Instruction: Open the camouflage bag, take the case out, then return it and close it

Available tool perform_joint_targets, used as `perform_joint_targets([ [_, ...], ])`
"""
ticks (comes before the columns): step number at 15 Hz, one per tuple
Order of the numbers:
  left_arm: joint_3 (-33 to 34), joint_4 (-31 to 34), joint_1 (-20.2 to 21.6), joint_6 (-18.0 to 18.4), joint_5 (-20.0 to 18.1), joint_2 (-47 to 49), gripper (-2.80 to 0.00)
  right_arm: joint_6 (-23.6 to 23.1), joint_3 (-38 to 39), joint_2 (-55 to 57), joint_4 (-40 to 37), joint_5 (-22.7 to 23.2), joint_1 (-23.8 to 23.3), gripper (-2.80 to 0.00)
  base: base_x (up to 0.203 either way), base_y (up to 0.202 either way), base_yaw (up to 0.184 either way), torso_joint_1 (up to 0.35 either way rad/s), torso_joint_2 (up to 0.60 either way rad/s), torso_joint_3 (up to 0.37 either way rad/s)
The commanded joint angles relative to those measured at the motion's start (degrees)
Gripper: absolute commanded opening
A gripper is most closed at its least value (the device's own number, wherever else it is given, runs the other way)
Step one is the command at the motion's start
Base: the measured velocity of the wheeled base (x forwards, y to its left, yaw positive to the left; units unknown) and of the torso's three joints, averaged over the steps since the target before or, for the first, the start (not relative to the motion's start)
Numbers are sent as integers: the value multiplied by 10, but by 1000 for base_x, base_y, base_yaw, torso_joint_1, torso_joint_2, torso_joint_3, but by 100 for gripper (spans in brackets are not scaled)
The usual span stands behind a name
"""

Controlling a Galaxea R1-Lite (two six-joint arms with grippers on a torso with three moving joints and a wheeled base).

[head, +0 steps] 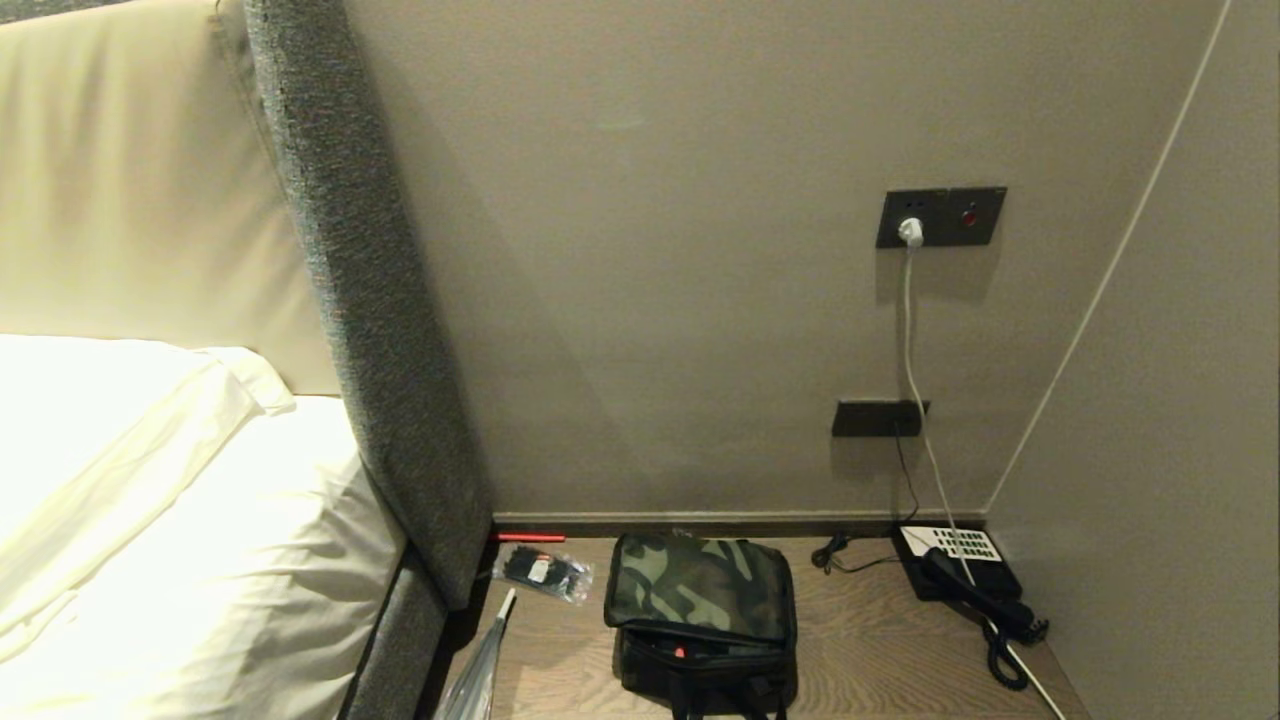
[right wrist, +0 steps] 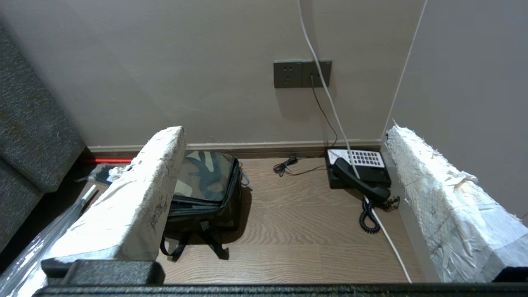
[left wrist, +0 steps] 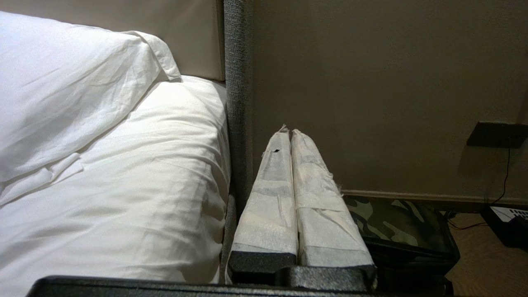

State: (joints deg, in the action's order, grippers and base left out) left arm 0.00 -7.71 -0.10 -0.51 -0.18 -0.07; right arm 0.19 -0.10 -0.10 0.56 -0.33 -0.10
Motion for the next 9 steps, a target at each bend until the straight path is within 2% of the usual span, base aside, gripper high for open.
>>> perform_joint_targets([
  [1,23,0,0,0,0,1,-280,-1,0,0,1,0,0,0,0,0,0,0,0,0],
  [9,23,0,0,0,0,1,-280,1,0,0,0,0,0,0,0,0,0,0,0,0],
])
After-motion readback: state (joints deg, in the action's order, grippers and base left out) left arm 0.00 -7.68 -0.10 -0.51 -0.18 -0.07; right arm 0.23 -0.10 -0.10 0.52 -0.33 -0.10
